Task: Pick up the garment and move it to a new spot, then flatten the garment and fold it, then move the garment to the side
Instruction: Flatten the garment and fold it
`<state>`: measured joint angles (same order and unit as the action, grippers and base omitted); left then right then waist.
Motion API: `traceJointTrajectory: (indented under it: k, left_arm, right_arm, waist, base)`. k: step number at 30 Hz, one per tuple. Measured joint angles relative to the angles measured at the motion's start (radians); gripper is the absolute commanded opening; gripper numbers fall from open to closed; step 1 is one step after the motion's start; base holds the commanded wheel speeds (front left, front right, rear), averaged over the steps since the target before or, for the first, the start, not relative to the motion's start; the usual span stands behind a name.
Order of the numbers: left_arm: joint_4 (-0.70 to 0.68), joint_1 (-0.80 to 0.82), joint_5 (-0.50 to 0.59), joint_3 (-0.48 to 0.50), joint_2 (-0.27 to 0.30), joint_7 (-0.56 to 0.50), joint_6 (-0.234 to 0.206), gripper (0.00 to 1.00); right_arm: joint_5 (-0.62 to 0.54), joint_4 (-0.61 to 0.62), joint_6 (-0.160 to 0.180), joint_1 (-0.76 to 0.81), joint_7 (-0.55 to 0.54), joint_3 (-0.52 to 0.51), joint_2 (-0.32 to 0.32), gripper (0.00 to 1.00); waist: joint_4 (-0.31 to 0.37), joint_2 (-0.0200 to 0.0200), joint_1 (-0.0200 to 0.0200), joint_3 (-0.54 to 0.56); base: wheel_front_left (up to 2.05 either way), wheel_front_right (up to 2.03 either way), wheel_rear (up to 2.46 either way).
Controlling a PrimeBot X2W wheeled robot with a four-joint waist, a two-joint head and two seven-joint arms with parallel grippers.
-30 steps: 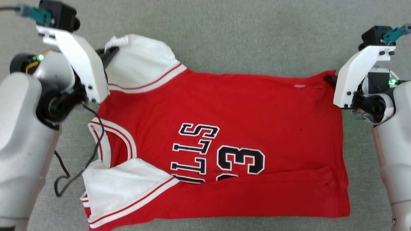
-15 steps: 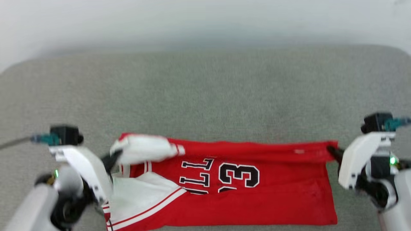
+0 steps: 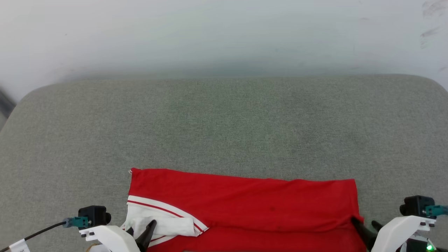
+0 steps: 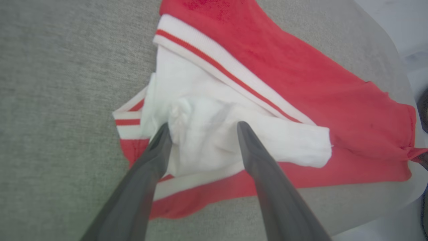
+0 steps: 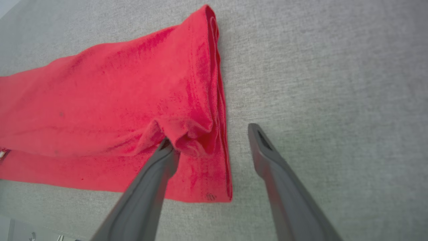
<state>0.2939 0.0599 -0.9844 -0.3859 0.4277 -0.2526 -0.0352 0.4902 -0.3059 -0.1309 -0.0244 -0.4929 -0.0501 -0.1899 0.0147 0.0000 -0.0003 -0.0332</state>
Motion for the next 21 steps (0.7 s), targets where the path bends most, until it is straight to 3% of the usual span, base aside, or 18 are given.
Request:
traceJointTrajectory:
  k: [7,11,16,21]
  left_arm:
    - [-0.059,0.006,0.11,0.002,-0.017,0.192,-0.011,1.0]
    - [-0.121,0.015,0.175,-0.01,-0.027,0.264,-0.035,1.0]
    - [-0.191,0.031,0.295,-0.025,-0.041,0.383,-0.109,1.0]
    - [-0.249,0.033,0.384,-0.019,-0.06,0.477,-0.173,1.0]
  right_arm:
    - [0.02,0.118,0.0,0.008,0.072,-0.031,-0.001,1.0]
    - [0.015,0.13,0.0,-0.015,-0.01,-0.078,-0.031,1.0]
    - [-0.012,0.088,0.0,-0.036,-0.151,-0.101,-0.042,1.0]
    - [-0.032,0.016,0.0,-0.049,-0.221,-0.097,-0.03,1.0]
  waist:
    - [0.011,0.0,0.0001,0.028]
    - [0.005,0.0,0.0001,0.038]
    - [-0.026,0.0,0.0002,0.038]
    - [-0.071,0.0,0.0003,0.021]
  base:
    - [0.0,0.0,0.0]
    - [0.0,0.0,0.0]
    - [0.0,0.0,0.0]
    - [0.0,0.0,0.0]
